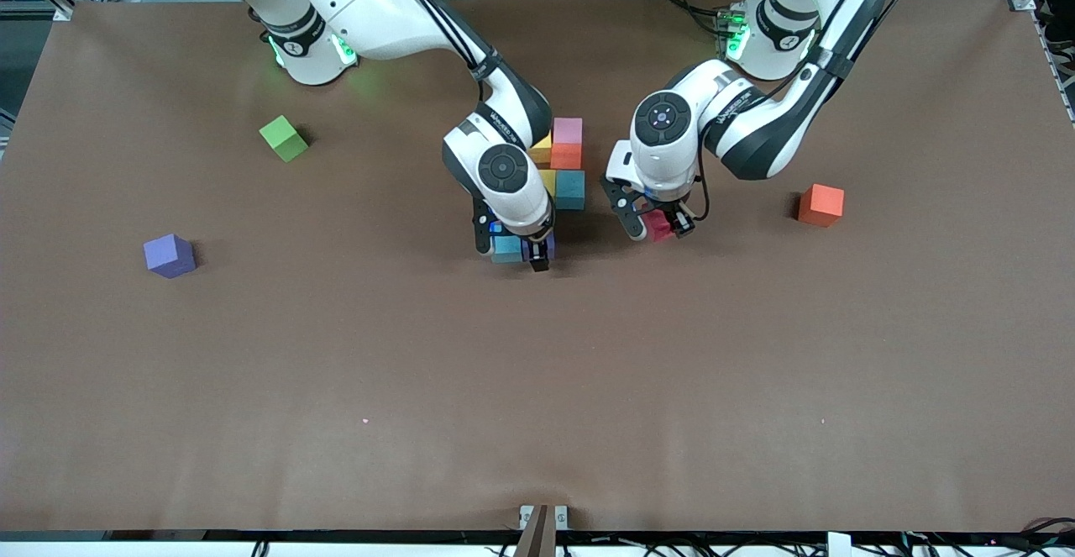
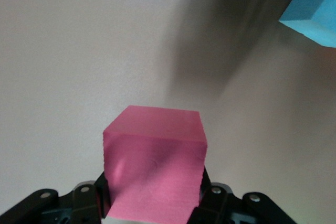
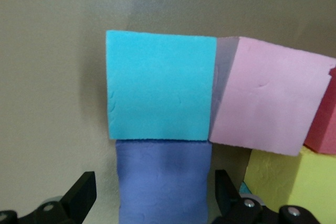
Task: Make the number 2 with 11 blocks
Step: 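Release the purple cube while the left gripper carries red to the figure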
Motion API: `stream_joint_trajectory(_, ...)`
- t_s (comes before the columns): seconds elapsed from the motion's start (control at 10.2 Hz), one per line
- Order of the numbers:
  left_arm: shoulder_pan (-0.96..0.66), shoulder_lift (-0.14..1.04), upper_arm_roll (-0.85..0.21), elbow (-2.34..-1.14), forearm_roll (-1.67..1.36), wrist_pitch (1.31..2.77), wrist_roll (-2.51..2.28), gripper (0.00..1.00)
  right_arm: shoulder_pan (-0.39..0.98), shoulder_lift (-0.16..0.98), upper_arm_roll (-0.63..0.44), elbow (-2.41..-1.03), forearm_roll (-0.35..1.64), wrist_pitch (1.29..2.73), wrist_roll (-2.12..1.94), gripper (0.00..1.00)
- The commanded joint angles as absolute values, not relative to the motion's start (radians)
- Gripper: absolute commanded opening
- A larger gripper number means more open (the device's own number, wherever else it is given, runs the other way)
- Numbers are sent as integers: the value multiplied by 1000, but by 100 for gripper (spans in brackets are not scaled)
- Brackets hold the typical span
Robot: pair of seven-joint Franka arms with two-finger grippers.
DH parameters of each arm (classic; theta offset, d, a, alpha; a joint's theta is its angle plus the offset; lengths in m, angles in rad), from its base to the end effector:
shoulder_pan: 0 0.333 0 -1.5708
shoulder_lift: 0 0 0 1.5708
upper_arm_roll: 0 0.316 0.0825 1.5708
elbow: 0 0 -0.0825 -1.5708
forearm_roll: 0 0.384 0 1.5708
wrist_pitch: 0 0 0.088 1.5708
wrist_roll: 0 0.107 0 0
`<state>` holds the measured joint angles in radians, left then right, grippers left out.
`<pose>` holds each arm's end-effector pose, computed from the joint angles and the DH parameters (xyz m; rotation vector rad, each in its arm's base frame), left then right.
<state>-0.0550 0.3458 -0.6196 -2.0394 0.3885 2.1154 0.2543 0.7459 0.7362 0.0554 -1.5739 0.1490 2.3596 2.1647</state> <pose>0.4608 -0.3367 0.2873 -2.5020 1.6304 0.2334 0.4939 0.5046 0.2123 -2.2669 2.0739 0.2147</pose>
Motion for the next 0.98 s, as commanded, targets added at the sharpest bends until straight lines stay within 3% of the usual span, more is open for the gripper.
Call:
stream_joint_trajectory(0.0, -34, 350, -664, -2057, 408, 2134, 268, 0, 752, 712, 52, -1574, 130, 2335, 2164, 100)
stream_joint_trajectory(0.49, -35, 402, -683, -2056, 442, 2181, 290, 0, 741, 654, 54, -1566, 118, 2231, 2140, 100)
stream_joint_trajectory(0.88, -55, 454, -687, -2042, 465, 2272, 291, 0, 648, 572, 55, -1568, 121, 2113, 1958, 100)
